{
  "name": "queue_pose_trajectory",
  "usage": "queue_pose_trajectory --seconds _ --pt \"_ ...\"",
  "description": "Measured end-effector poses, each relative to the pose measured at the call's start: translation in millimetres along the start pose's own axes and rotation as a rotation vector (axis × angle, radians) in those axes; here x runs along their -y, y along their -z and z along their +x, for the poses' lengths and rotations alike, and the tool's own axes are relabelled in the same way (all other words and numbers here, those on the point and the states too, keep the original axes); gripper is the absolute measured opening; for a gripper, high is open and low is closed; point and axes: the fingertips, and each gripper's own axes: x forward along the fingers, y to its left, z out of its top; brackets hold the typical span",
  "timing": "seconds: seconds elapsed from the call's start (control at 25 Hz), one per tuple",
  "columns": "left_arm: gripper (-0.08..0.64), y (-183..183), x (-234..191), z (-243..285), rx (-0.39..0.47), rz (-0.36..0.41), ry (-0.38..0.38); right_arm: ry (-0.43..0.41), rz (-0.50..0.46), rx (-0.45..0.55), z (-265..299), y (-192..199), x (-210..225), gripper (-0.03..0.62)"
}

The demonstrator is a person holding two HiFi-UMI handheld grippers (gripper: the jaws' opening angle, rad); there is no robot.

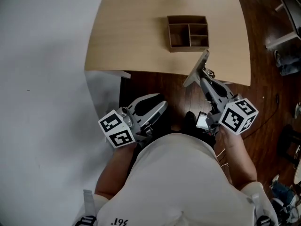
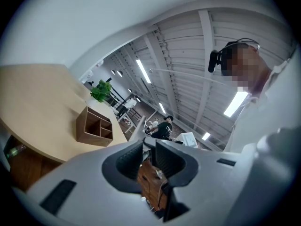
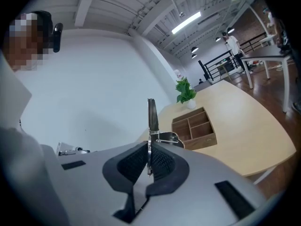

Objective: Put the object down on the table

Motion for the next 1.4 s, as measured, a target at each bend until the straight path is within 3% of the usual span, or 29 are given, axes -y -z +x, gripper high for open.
queue_pose_trajectory --seconds 0.44,1.0,1.4 --pt "0.082 -21.0 -38.9 -0.7 -0.043 -0.008 0.054 0.07 -0.003 0.026 28.1 -13.0 -3.3 0.005" --pt "0.083 -44.1 -75.6 50.7 -0.058 0.02 0.038 0.064 -0.083 -0.033 75.5 -33.2 30.9 0.005" --pt "0.083 -51.6 -89.2 82.7 -0.069 0.039 -0.029 0.069 -0.089 -0.083 92.4 -42.3 55.7 0.005"
